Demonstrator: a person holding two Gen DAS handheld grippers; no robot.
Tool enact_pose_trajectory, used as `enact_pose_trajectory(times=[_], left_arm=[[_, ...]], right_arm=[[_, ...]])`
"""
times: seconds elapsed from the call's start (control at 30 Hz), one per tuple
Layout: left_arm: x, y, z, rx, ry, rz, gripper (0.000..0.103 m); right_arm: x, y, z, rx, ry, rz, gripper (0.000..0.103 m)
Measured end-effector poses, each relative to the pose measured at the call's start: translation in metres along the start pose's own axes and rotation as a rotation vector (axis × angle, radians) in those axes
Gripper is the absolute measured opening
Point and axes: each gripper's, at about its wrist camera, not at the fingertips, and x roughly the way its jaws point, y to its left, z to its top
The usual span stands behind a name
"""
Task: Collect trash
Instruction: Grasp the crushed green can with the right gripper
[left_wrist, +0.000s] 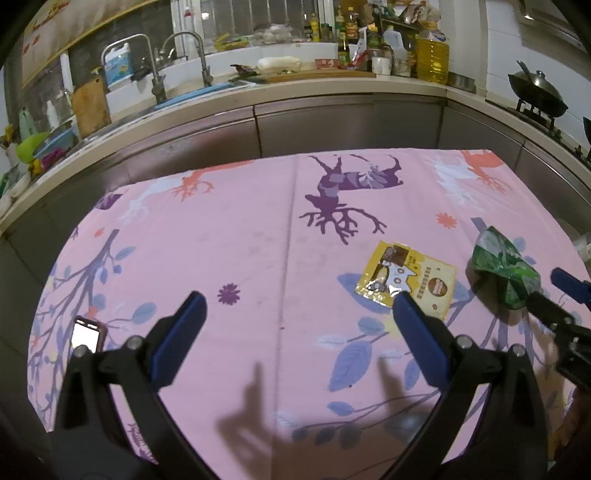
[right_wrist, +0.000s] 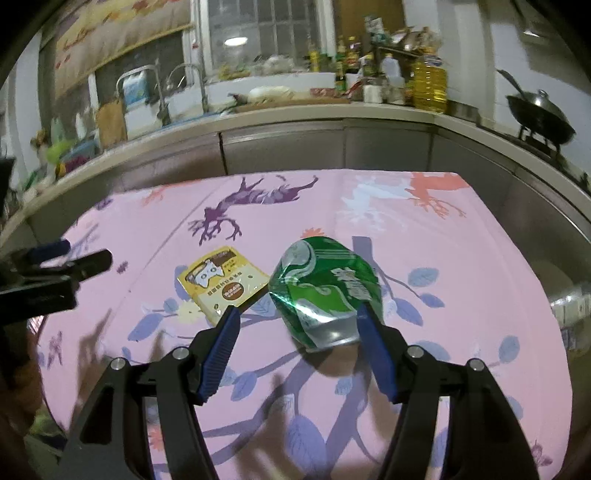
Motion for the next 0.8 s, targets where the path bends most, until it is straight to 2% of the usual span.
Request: enact_pose_trajectory(times=[0.27,0.37,0.43,0.57,0.7,0.8], left_arm=[[0.000,0.001,0.000,-0.001,0.000,0.000,0.097],[0.000,0.000,0.000,-0.003,0.001,0.000,0.097],[0.000,0.001,0.000,-0.003,0.002,-0.001,0.097],[0.000,0.000,-0.001,0.000,0.001,0.001,0.097],[0.002,-0.001,0.000,-0.003,0.009,-0.021,0.097],[0.013,0.000,0.003,-0.016,0.043,-0.105,0.097]], right_arm=[[0.030,0.003,0.004,-0.078,0.056,-0.077,0.063],[0.036,-0.003,0.006,-0.069,0.067,-0.078,0.063],[0.038,-0.009,0.009,-0.042,0.073,-0.048,0.063],[0.042,-0.043,0.014,0.187,0.111,0.163,0.060],[0.051,-0.096,0.003,0.542,0.143,0.405,0.060],[0.054,-0.119,-0.003,0.677,0.146,0.478,0.060]])
